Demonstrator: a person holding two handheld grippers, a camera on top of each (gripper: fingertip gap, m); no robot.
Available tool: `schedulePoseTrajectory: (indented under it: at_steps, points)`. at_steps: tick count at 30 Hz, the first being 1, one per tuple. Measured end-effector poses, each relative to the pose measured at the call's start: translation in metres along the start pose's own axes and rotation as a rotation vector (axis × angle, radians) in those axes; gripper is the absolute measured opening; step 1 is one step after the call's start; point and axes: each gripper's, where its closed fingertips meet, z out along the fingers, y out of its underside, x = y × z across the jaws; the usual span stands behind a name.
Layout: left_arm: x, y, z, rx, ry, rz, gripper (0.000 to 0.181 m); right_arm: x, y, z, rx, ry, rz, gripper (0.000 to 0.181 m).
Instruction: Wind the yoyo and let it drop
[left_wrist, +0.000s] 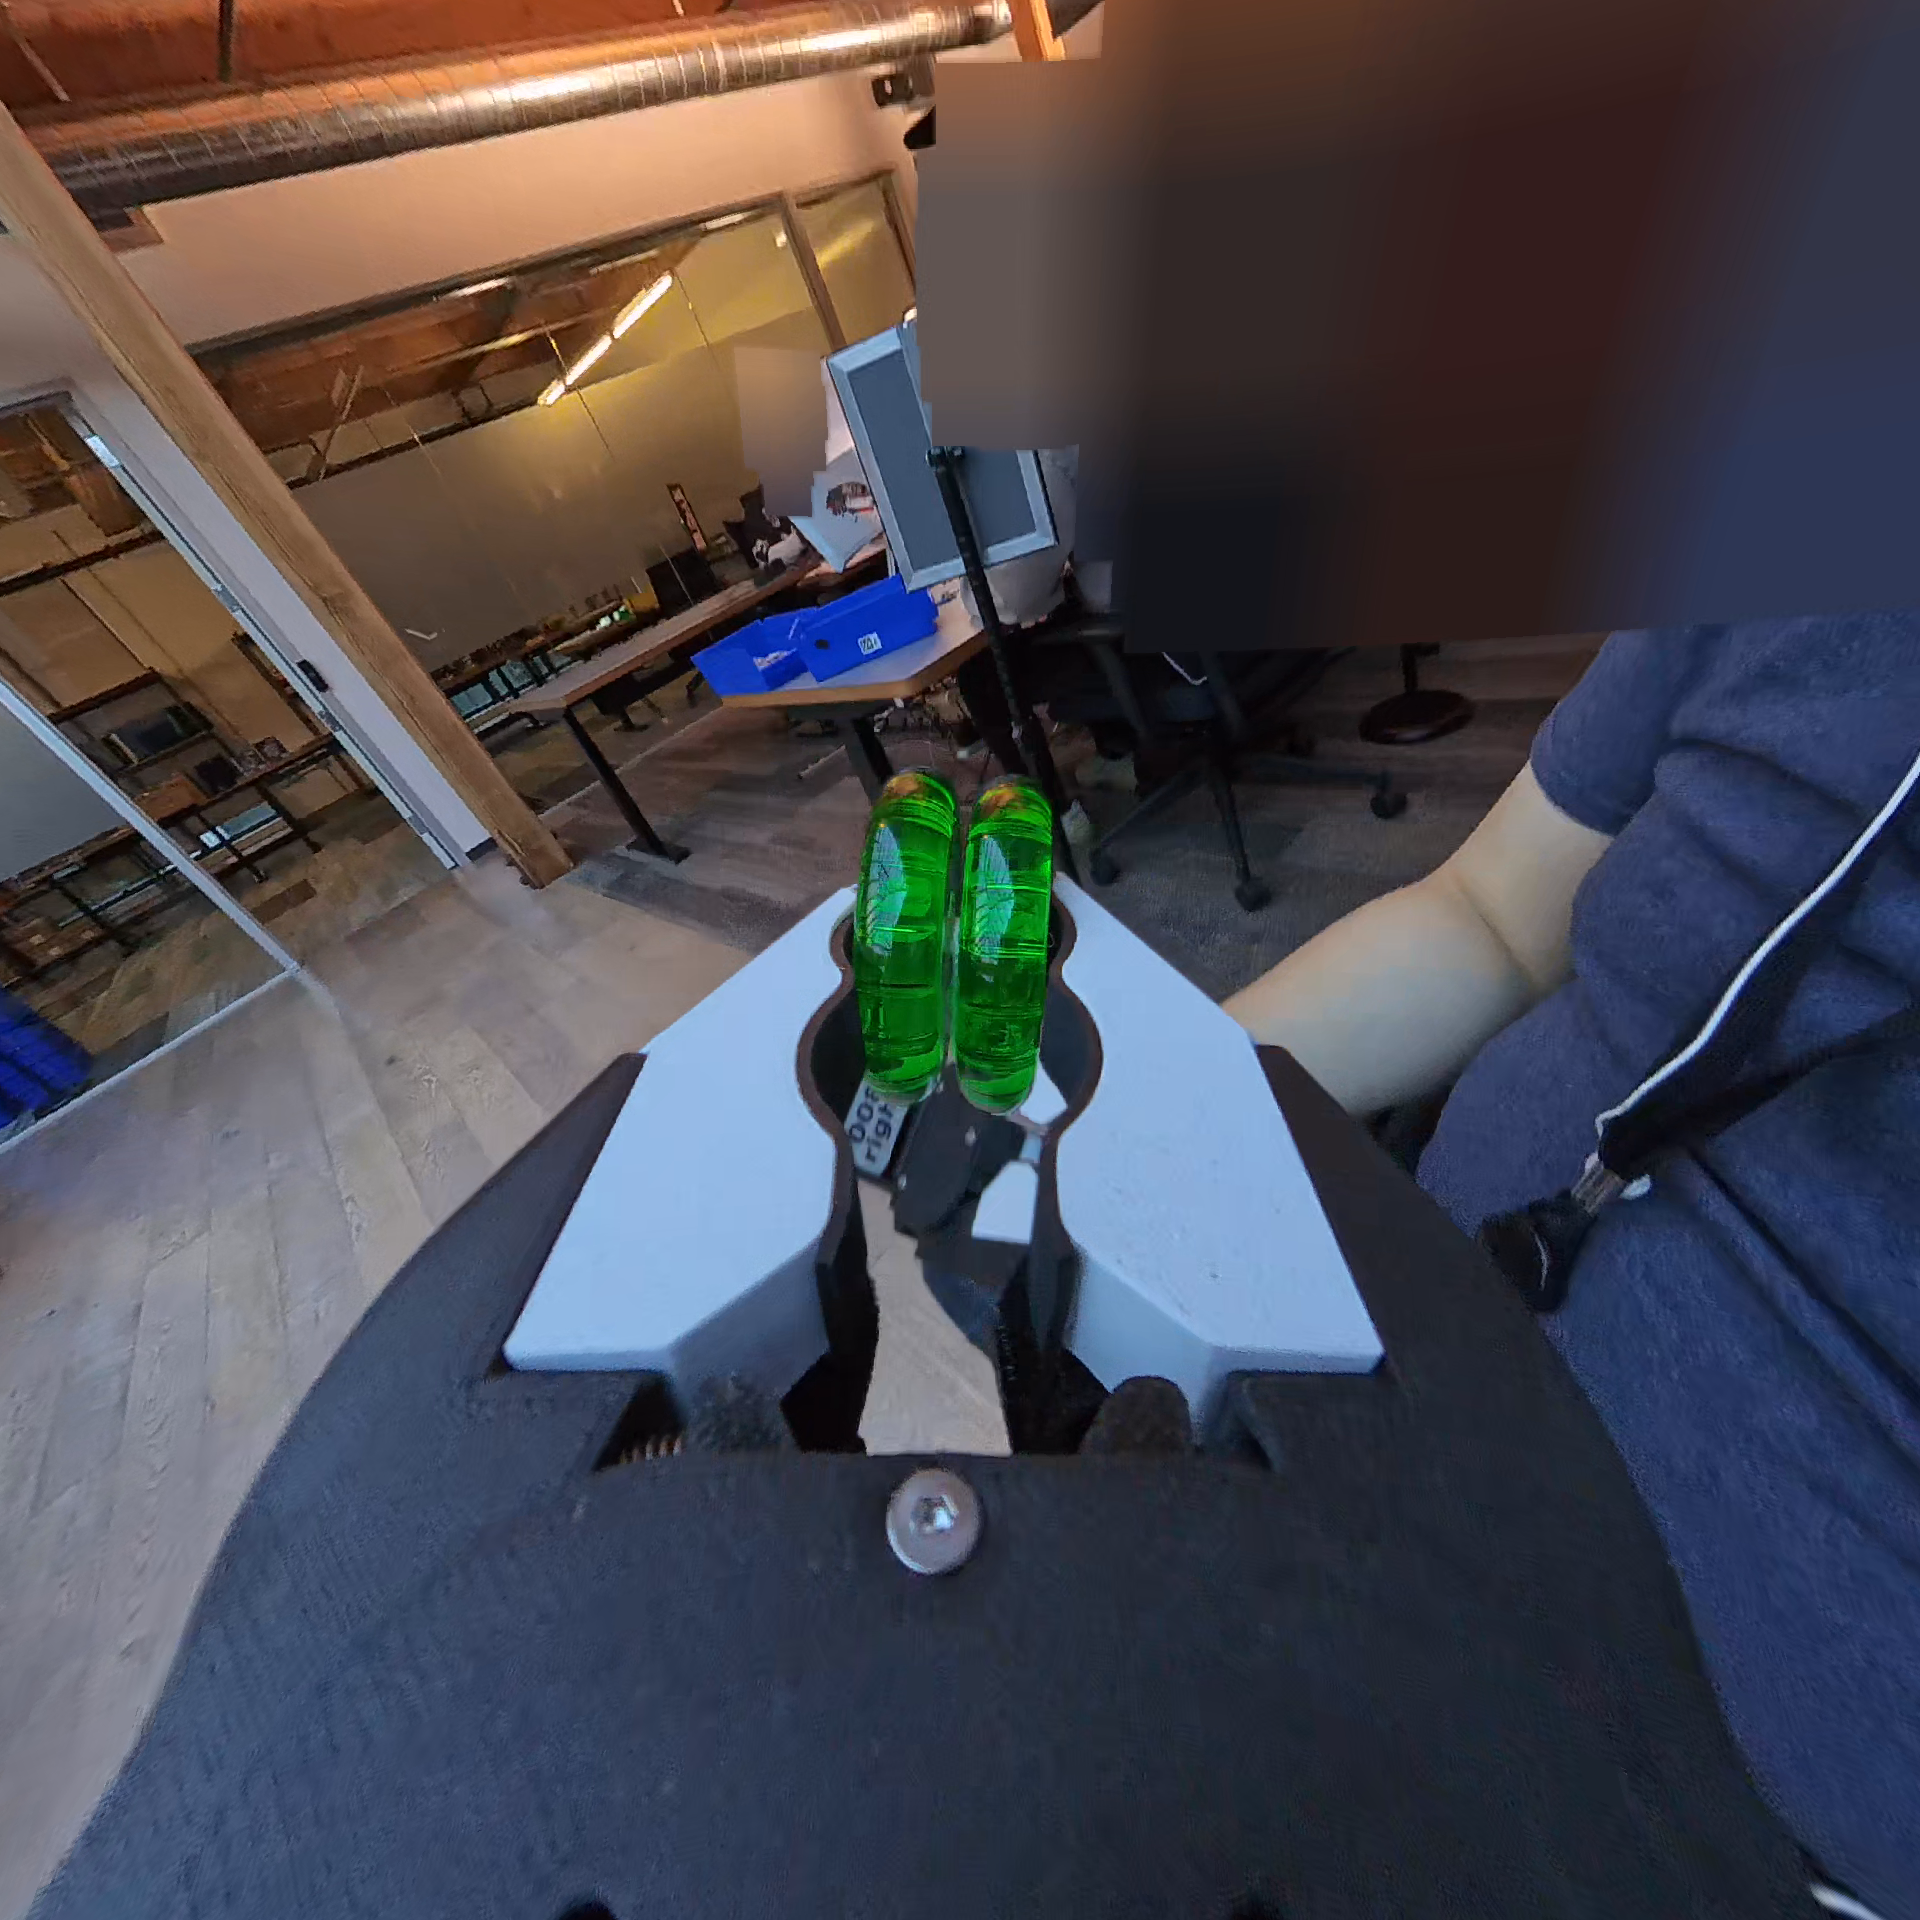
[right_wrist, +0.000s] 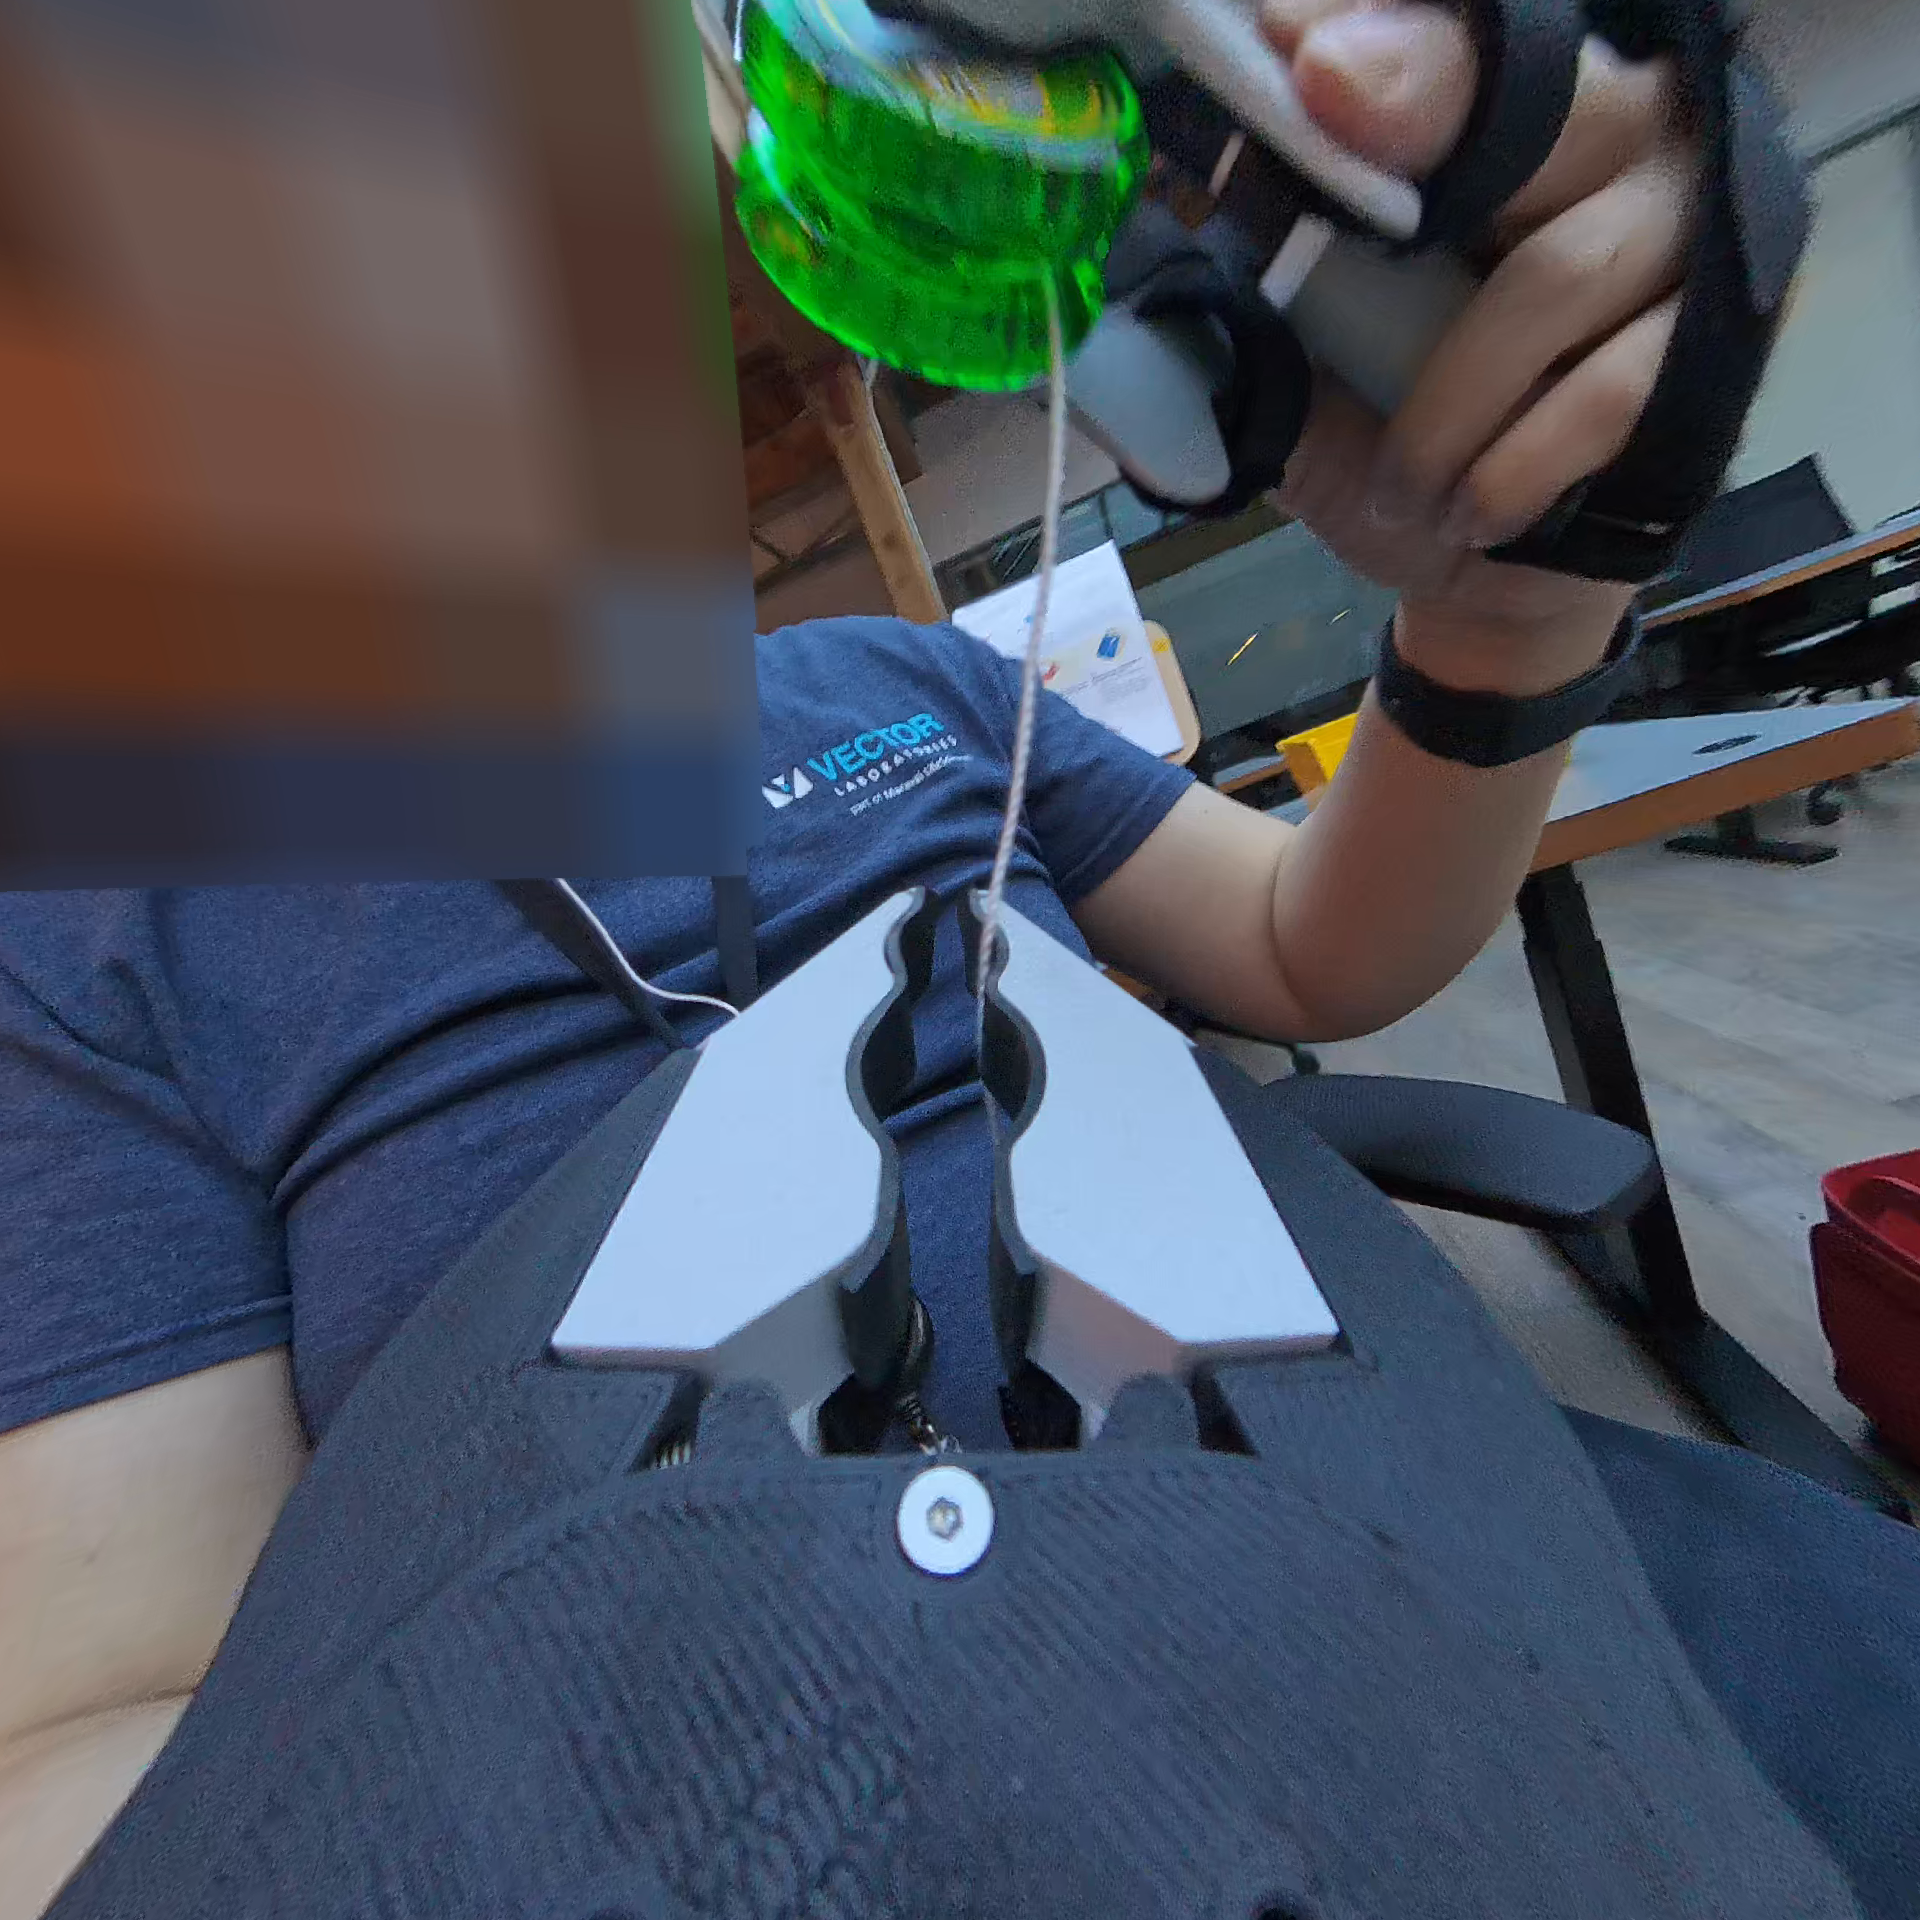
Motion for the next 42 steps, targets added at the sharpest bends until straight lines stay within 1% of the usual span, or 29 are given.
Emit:
schedulePoseTrajectory:
  at_steps: [2,3,4,6,7,9,11,12,15,17,19,20,22,24,26,27,28,29,34,36,38,40,42]
  points:
    - [-0.004,0.017,-0.004,-0.088,-0.046,0.047,0.029,-0.010,-0.018,-0.019,0.092,0.037,-0.013,0.000]
    - [-0.007,0.028,-0.006,-0.145,-0.076,0.077,0.028,-0.012,-0.028,-0.028,0.134,0.086,-0.022,0.000]
    - [-0.011,0.039,-0.007,-0.208,-0.114,0.115,0.028,-0.013,-0.037,-0.037,0.154,0.151,-0.036,0.000]
    - [-0.016,0.060,-0.008,-0.321,-0.181,0.198,0.028,-0.014,-0.049,-0.044,0.138,0.290,-0.052,0.000]
    - [-0.018,0.069,-0.006,-0.370,-0.211,0.234,0.028,-0.014,-0.057,-0.043,0.130,0.352,-0.042,0.000]
    - [-0.022,0.084,-0.001,-0.445,-0.266,0.299,0.028,-0.021,-0.070,-0.031,0.109,0.405,-0.022,0.000]
    - [-0.028,0.092,0.005,-0.481,-0.334,0.344,0.028,-0.023,-0.079,-0.012,0.070,0.463,-0.010,0.000]
    - [-0.033,0.093,0.009,-0.474,-0.377,0.355,0.028,-0.020,-0.081,-0.003,0.035,0.505,-0.022,0.000]
    - [-0.047,0.089,0.017,-0.437,-0.517,0.385,0.028,-0.001,-0.079,0.017,-0.052,0.650,-0.056,0.000]
    - [-0.053,0.084,0.020,-0.398,-0.597,0.390,0.027,0.015,-0.074,0.024,-0.097,0.740,-0.065,0.000]
    - [-0.057,0.075,0.021,-0.332,-0.654,0.351,0.028,0.029,-0.064,0.027,-0.156,0.805,-0.070,0.000]
    - [-0.059,0.069,0.020,-0.290,-0.670,0.314,0.028,0.033,-0.057,0.028,-0.183,0.819,-0.068,0.000]
    - [-0.061,0.061,0.015,-0.212,-0.677,0.225,0.025,0.027,-0.053,0.039,-0.166,0.739,-0.053,0.000]
    - [-0.061,0.057,0.011,-0.157,-0.654,0.135,0.028,0.020,-0.052,0.043,-0.143,0.690,-0.036,0.007]
    - [-0.060,0.054,0.007,-0.116,-0.627,0.064,0.028,0.017,-0.051,0.040,-0.141,0.697,-0.040,0.015]
    - [-0.059,0.053,0.006,-0.095,-0.607,0.022,0.028,0.018,-0.049,0.038,-0.158,0.719,-0.042,0.022]
    - [-0.058,0.051,0.005,-0.063,-0.588,-0.026,0.028,0.020,-0.046,0.034,-0.182,0.756,-0.049,0.033]
    - [-0.056,0.048,0.004,-0.023,-0.567,-0.077,0.028,0.021,-0.043,0.031,-0.213,0.787,-0.058,0.039]
    - [-0.057,0.030,-0.009,0.207,-0.469,-0.350,0.027,0.023,-0.028,0.015,-0.340,0.883,-0.129,0.061]
    - [-0.059,0.023,-0.015,0.295,-0.416,-0.446,0.027,0.022,-0.026,0.007,-0.364,0.898,-0.169,0.063]
    - [-0.059,0.019,-0.019,0.350,-0.370,-0.508,0.027,0.024,-0.031,-0.008,-0.349,0.931,-0.213,0.062]
    - [-0.058,0.012,-0.022,0.410,-0.305,-0.571,0.027,0.027,-0.043,-0.026,-0.301,0.978,-0.298,0.060]
    - [-0.058,0.007,-0.025,0.457,-0.255,-0.631,0.027,0.026,-0.058,-0.035,-0.208,0.990,-0.375,0.057]
